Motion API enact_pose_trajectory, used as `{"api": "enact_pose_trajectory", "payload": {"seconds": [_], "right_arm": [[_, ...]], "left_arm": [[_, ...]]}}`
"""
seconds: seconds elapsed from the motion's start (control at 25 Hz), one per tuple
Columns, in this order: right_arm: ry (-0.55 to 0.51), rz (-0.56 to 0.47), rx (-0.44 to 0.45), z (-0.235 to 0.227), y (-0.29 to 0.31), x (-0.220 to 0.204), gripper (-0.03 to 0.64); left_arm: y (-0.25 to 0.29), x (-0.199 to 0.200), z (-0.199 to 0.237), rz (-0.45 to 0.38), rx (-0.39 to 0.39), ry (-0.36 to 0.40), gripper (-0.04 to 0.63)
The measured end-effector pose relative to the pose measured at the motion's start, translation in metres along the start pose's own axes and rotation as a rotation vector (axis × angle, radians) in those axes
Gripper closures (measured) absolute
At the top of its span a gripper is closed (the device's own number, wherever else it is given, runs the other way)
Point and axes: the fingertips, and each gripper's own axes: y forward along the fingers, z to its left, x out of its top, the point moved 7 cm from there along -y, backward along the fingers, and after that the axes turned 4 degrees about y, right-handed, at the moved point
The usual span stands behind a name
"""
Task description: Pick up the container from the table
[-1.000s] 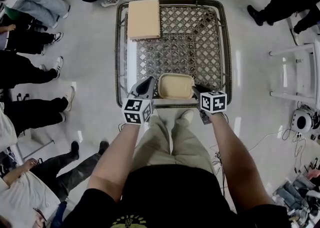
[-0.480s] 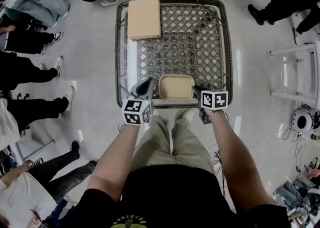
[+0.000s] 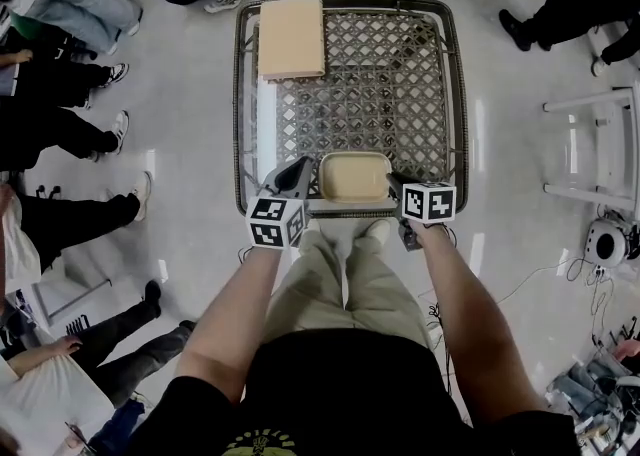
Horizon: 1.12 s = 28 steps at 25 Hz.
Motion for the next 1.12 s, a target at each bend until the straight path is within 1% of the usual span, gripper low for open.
{"api": "enact_pose_trajectory", "payload": {"seconds": [0.08,0.16,0.28,0.4,0.56,0.72,0.84,0.96,1.12], "right_arm": [[0.003,0.0,-0.009,-0.001,0.0,0.0,0.569],[0.004,0.004,-0.008,0.0,0.0,0.0,0.569],[-0.005,0.009,-0.009,0.0,0.0,-0.001,0.569],[-0.004,0.009,-0.019,0.002,-0.001,-0.001,0.569],[-0.002,0.01,-0.022,0.002,-0.002,-0.001,0.569],[-0.005,0.015,-0.021,0.001,-0.001,-0.001,0.569],[-0.007,0.018,-0.016,0.001,0.0,-0.001,0.569],[-0.012,0.018,-0.013,0.0,0.001,-0.001,0.569],[-0.018,0.019,-0.008,0.001,0.001,-0.002,0.568]], "left_arm": [[0.003,-0.004,-0.001,0.033,-0.012,-0.013,0.591],[0.006,-0.011,-0.001,0.093,-0.024,-0.037,0.591],[0.009,-0.022,-0.001,0.184,-0.055,-0.093,0.591],[0.01,-0.03,0.0,0.233,-0.082,-0.136,0.591],[0.013,-0.035,-0.001,0.271,-0.128,-0.202,0.59],[0.016,-0.037,0.0,0.287,-0.144,-0.224,0.585],[0.02,-0.039,0.001,0.301,-0.146,-0.238,0.51],[0.024,-0.045,0.001,0.327,-0.16,-0.271,0.489],[0.029,-0.052,0.005,0.345,-0.184,-0.315,0.489]]}}
